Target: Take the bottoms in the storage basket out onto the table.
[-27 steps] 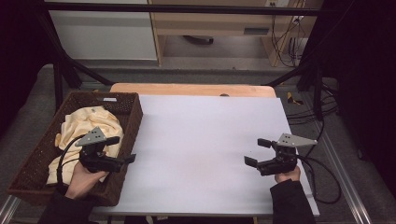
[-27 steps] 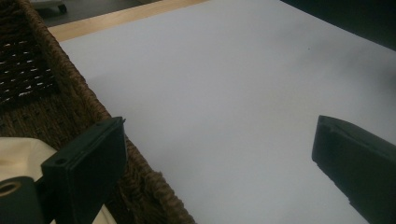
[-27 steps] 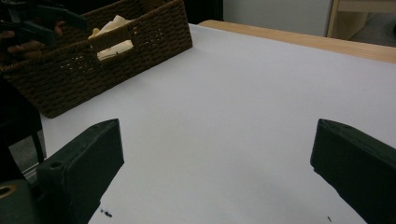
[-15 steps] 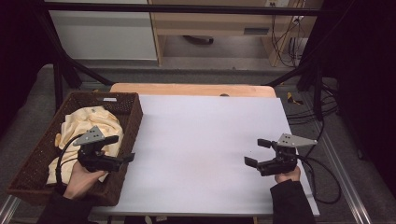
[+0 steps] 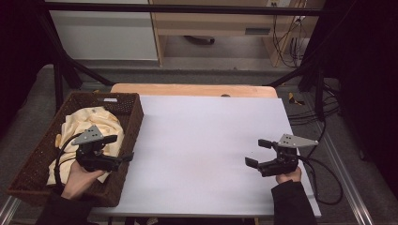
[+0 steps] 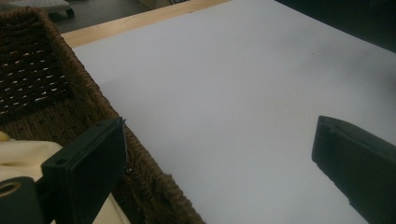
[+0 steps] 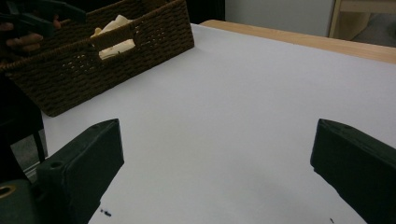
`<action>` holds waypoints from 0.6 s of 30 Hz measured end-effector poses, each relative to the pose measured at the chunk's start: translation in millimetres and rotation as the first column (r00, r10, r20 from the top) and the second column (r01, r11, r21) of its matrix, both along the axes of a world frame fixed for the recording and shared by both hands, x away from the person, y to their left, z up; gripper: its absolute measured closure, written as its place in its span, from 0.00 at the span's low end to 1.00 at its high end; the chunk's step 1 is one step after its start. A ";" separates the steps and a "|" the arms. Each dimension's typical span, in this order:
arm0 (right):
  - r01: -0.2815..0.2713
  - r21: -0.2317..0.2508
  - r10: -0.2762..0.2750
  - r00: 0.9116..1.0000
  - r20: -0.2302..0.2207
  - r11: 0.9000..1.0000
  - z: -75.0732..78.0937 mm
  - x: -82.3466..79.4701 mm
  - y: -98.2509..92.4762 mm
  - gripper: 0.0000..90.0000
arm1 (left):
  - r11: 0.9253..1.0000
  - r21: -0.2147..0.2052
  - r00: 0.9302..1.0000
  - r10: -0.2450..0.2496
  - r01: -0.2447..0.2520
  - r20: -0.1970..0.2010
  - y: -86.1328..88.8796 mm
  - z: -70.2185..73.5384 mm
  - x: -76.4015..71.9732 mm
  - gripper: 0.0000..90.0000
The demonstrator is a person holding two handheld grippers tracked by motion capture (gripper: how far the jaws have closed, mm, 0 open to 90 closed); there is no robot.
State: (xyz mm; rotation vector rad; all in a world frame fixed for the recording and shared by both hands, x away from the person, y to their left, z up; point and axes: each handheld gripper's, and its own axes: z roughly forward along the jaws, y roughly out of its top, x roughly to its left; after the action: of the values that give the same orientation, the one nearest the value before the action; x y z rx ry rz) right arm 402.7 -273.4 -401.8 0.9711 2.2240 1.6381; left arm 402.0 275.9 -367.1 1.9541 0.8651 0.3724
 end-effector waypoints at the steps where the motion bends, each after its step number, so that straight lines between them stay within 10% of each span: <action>1: -0.001 0.000 0.001 1.000 0.001 1.000 -0.1 0.0 0.2 0.04 | 1.000 0.003 1.000 0.004 -0.004 0.000 0.9 0.8 -0.1 0.04; 18: 0.001 -0.006 -0.001 1.000 -0.004 1.000 -0.7 0.2 1.0 0.04 | 1.000 0.018 1.000 0.017 -0.017 -0.010 13.3 8.6 -0.5 0.04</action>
State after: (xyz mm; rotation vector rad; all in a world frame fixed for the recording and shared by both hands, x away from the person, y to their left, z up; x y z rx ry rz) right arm 402.9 -272.4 -402.6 0.9750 2.2291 1.6301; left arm 401.4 289.2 -358.5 1.9675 0.8881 0.3823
